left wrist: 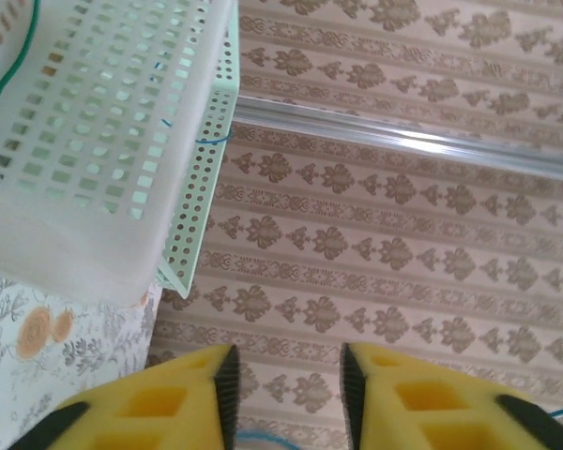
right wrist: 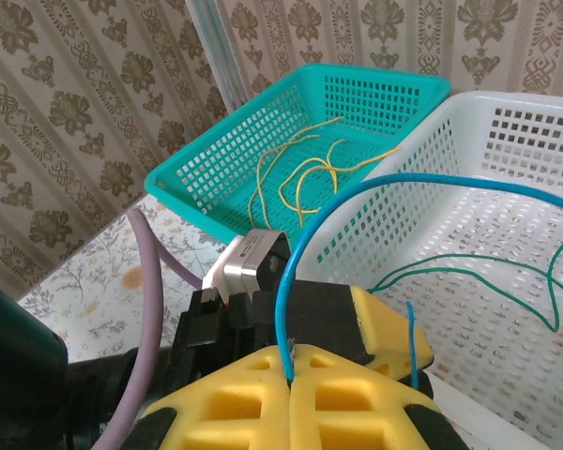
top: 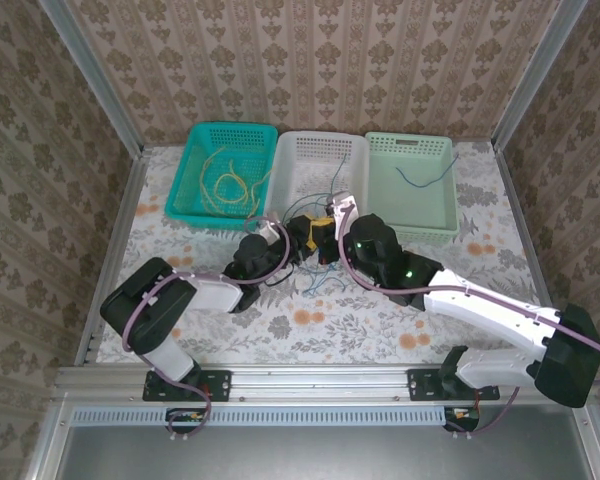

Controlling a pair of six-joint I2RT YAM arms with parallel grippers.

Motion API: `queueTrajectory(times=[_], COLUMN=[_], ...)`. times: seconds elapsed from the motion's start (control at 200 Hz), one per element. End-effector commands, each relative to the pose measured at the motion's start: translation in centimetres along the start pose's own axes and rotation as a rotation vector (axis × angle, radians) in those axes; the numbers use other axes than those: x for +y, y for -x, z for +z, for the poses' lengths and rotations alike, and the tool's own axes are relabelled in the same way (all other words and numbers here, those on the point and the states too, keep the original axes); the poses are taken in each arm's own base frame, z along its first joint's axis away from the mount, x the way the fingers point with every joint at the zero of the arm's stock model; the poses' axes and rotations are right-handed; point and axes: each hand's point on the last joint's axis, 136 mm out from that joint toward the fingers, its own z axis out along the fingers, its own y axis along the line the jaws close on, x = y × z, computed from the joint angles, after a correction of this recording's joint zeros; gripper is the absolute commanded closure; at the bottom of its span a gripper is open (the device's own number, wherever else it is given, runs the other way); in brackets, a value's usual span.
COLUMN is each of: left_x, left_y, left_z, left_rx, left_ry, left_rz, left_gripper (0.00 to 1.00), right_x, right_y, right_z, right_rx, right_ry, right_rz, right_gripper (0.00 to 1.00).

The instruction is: Untangle the cables

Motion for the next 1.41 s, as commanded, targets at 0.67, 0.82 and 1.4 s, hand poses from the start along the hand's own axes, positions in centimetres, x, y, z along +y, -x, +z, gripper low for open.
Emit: queueTrajectory(times=[0.67, 0.82, 1.4], left_x=[-3.1, -2.4, -1.1], left_y=[-1.7, -1.6, -3.6], left_z=[-1.5, -2.4, -1.7], left_rx=[0.073, 0.057, 0.066], left_ry=[-0.1, -0.064, -0.051], left_rz=[0.036, 0.026, -0.101], left_gripper=[0.4, 0.35, 0.22], right_x=[-2.5, -2.7, -1.8], right_y=[1.0, 1.3, 2.9], right_z=[-2.0, -1.9, -1.3], right_rx=[-0.004, -0.009, -0.066], right_ry=[-0.082, -0.09, -0.061], right_rz=[-0.049, -0.063, -0.056], right_gripper=[1.0, 1.0, 1.0])
